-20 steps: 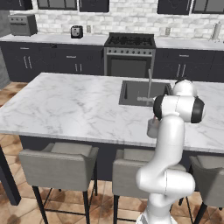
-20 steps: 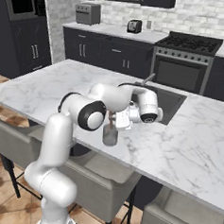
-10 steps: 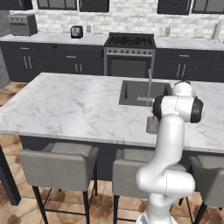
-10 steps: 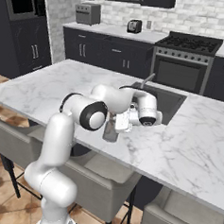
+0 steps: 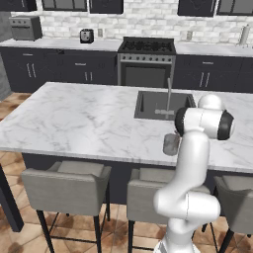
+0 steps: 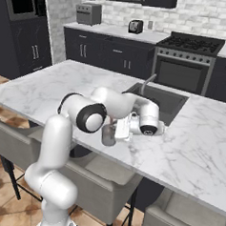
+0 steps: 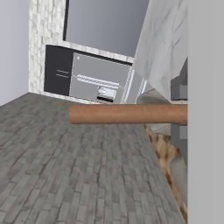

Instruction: Take a straw from the drawer in front and place it inside the glass cup on the dining counter.

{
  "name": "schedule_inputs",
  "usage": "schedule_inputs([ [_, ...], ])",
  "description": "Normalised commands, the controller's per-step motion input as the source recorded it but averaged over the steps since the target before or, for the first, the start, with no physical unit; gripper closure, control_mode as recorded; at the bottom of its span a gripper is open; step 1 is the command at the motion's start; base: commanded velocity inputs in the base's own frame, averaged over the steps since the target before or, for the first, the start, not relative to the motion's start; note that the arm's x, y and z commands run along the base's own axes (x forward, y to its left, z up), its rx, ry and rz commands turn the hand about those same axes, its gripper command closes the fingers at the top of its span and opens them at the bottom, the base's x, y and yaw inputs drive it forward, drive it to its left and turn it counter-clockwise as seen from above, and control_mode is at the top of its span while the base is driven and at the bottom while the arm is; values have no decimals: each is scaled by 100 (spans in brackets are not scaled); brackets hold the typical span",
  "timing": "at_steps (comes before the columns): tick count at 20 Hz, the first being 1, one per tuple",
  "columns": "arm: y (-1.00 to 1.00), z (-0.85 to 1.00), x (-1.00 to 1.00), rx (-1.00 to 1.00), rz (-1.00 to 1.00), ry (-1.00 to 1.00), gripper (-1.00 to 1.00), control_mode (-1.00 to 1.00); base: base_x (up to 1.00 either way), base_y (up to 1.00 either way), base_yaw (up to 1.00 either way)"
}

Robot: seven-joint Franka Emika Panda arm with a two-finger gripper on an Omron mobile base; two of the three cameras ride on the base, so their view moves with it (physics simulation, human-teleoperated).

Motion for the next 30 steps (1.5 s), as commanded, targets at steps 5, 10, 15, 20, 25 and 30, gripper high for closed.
schedule_inputs([
  [5, -3, 0, -42, 0, -9, 0, -100, -100, 0, 0, 0],
  [10, 0, 0, -5, 0, -9, 0, -100, -100, 0, 0, 0],
  [15, 0, 1, 0, 0, -15, 0, -100, -100, 0, 0, 0],
  [20, 0, 19, -3, -8, -23, 0, -100, -100, 0, 0, 0],
  [25, 0, 44, -4, -21, -24, 0, -100, -100, 0, 0, 0],
  [30, 0, 47, -13, -28, -19, 0, -100, -100, 0, 0, 0],
])
